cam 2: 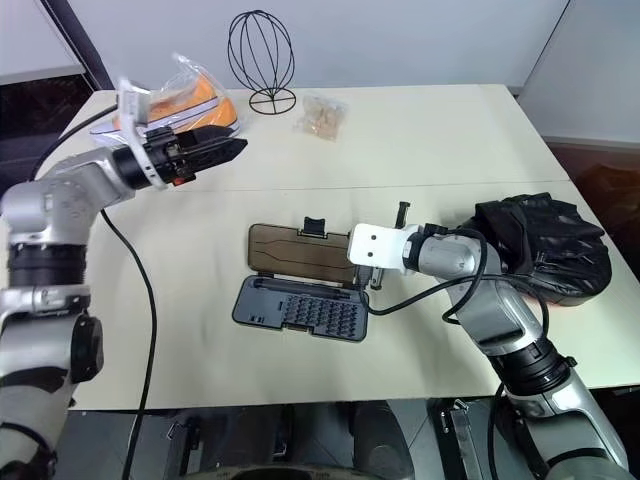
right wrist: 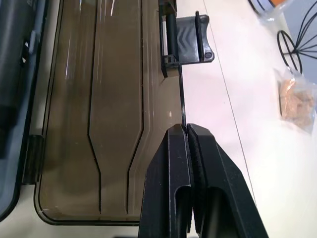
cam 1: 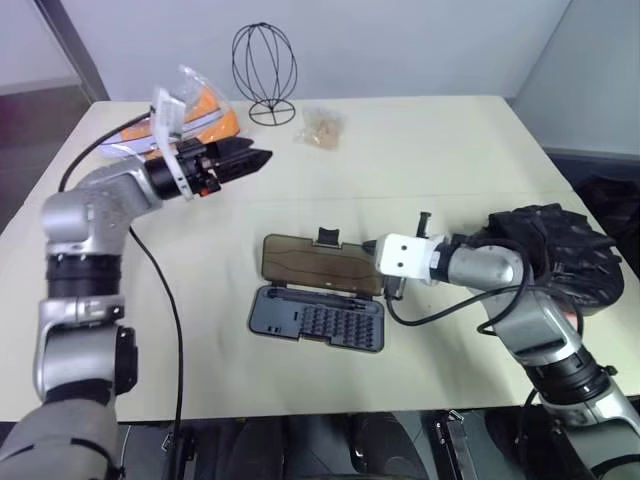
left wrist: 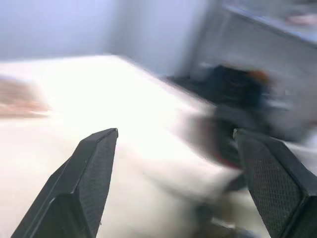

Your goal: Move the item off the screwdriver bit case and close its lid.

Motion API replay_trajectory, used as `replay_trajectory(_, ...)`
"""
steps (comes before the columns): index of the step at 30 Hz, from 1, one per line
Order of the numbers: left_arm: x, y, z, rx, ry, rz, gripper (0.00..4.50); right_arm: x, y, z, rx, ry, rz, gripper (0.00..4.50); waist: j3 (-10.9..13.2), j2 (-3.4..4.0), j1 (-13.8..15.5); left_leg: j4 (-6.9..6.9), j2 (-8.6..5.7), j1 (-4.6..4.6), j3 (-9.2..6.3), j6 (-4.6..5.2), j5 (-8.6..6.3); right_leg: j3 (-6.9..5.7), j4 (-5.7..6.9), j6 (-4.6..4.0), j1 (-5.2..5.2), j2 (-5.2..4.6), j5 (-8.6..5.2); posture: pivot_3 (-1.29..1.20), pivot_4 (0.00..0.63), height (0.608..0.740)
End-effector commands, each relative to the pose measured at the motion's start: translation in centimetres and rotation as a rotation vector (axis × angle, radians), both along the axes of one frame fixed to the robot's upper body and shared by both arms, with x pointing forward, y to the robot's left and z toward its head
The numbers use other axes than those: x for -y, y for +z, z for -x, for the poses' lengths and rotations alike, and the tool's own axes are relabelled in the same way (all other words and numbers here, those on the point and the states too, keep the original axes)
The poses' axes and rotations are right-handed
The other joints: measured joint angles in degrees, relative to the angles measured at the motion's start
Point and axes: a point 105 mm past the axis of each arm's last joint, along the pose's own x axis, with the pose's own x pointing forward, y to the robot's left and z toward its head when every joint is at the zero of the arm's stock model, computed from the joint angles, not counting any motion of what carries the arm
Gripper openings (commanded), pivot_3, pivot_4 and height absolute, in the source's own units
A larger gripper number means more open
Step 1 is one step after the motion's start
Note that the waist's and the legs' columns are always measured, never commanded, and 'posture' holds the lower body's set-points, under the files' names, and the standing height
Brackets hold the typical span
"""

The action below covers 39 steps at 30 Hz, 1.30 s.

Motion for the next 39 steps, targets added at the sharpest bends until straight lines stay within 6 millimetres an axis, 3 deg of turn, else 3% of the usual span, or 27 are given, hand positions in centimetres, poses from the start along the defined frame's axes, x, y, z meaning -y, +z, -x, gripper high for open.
replay_trajectory(1,0.0,-4.2,-1.2,0.034,0.000,-0.235,2.08,-0.2,1.4,0.1,0.068,0.022,0.000,0.00,0.00,0.00,0.22,-0.03,0.00,-0.09,0.00,0.00,0.00,0.00,0.00,-0.02,-0.10,0.01,-0.01,0.00,0.150,0.740)
replay_trajectory(5,1.0,-8.4,-0.7,0.060,-0.110,-0.422,0.01,-0.2,1.5,0.3,0.075,0.030,0.007,0.00,0.01,-0.02,0.44,0.17,0.00,-1.09,-0.03,-0.14,0.08,-0.02,0.16,-0.03,-1.06,0.00,0.02,0.00,0.150,0.740)
replay_trajectory(10,2.2,-10.1,0.1,0.047,-0.208,-0.433,0.01,-0.4,1.5,0.5,0.079,0.037,0.009,0.00,0.01,-0.03,0.52,0.18,0.00,-1.12,-0.03,-0.11,0.06,-0.04,0.13,-0.03,-1.05,-0.01,0.02,0.00,0.150,0.740)
replay_trajectory(17,3.4,-9.4,1.2,0.012,-0.315,-0.336,0.01,-0.4,1.8,0.6,0.094,0.038,0.016,0.00,0.01,-0.03,0.36,0.20,0.00,-1.11,-0.05,-0.08,0.05,-0.05,0.15,-0.02,-1.04,0.01,0.02,0.00,0.150,0.740)
replay_trajectory(26,3.6,-9.5,2.0,-0.008,-0.376,-0.347,0.01,-0.1,3.1,1.2,0.093,0.033,0.011,0.00,0.01,-0.03,0.50,0.23,0.00,-1.11,-0.07,-0.08,0.05,-0.05,0.16,-0.01,-1.02,0.00,0.02,0.00,0.150,0.740)
replay_trajectory(29,3.9,-9.5,2.2,-0.007,-0.396,-0.348,0.00,0.0,3.8,1.5,0.086,0.025,-0.014,0.91,0.01,-0.03,0.54,0.25,0.00,-1.11,-0.08,-0.08,0.05,-0.06,0.16,-0.01,-1.01,0.00,0.02,0.00,0.150,0.740)
replay_trajectory(34,4.4,-9.5,2.3,-0.005,-0.421,-0.347,0.00,0.5,5.8,2.8,0.051,0.002,-0.100,3.47,0.02,-0.03,0.54,0.26,0.00,-1.11,-0.09,-0.08,0.05,-0.06,0.16,-0.01,-1.00,-0.01,0.02,0.00,0.150,0.740)
replay_trajectory(39,5.0,-9.1,2.8,0.015,-0.478,-0.348,0.00,2.0,7.8,6.7,-0.143,0.037,-0.254,3.47,0.01,-0.03,0.79,0.27,0.03,-1.12,-0.13,-0.07,0.04,-0.08,0.16,-0.01,-0.96,-0.03,0.02,0.00,0.150,0.740)
